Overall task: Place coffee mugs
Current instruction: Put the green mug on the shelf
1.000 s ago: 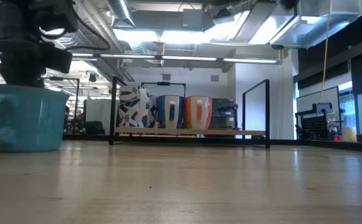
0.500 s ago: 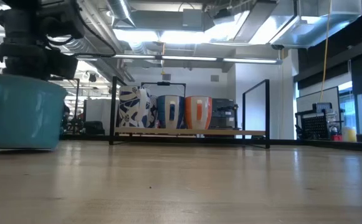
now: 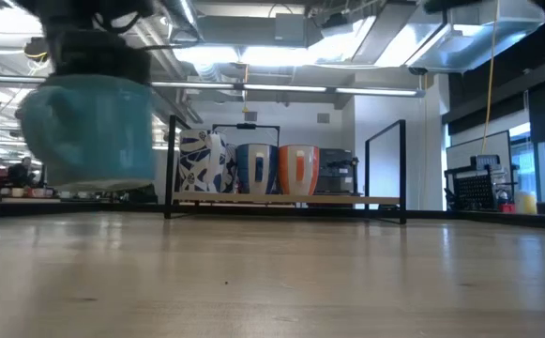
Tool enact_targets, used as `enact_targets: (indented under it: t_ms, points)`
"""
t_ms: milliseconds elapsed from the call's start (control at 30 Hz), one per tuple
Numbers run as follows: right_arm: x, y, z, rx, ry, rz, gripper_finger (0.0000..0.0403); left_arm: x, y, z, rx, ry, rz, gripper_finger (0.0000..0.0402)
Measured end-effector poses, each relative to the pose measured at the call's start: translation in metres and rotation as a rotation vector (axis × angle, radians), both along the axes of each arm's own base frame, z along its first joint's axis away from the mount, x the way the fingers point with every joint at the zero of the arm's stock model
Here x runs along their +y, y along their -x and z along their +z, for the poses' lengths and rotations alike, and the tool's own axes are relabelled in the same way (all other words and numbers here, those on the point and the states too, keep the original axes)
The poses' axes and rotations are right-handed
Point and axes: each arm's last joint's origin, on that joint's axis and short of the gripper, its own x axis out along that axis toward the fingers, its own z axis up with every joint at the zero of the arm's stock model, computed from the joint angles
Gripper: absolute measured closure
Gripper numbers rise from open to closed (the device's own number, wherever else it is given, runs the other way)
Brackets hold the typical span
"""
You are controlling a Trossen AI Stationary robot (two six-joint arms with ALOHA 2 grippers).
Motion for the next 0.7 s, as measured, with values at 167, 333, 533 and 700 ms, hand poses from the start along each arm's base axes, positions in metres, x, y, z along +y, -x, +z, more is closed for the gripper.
enact_targets:
  t_ms: [167, 333, 533, 700]
  points:
    - [0.000, 0.001, -0.029, 0.042, -0.014, 0.007, 0.0182, -0.009, -0.030, 0.004, -0.016, -0.038, 0.026, 0.0381]
    - [0.001, 0.000, -0.043, 0.058, 0.003, 0.006, 0.0182, -0.015, -0.062, -0.002, -0.013, -0.053, 0.018, 0.0381]
    - [-0.002, -0.004, -0.051, 0.105, 0.008, 0.006, 0.0182, -0.018, -0.101, -0.017, -0.015, -0.071, 0.018, 0.0381]
    - [-0.005, -0.006, -0.051, 0.109, 0.028, 0.004, 0.0182, -0.022, -0.133, -0.023, -0.010, -0.057, -0.048, 0.0381]
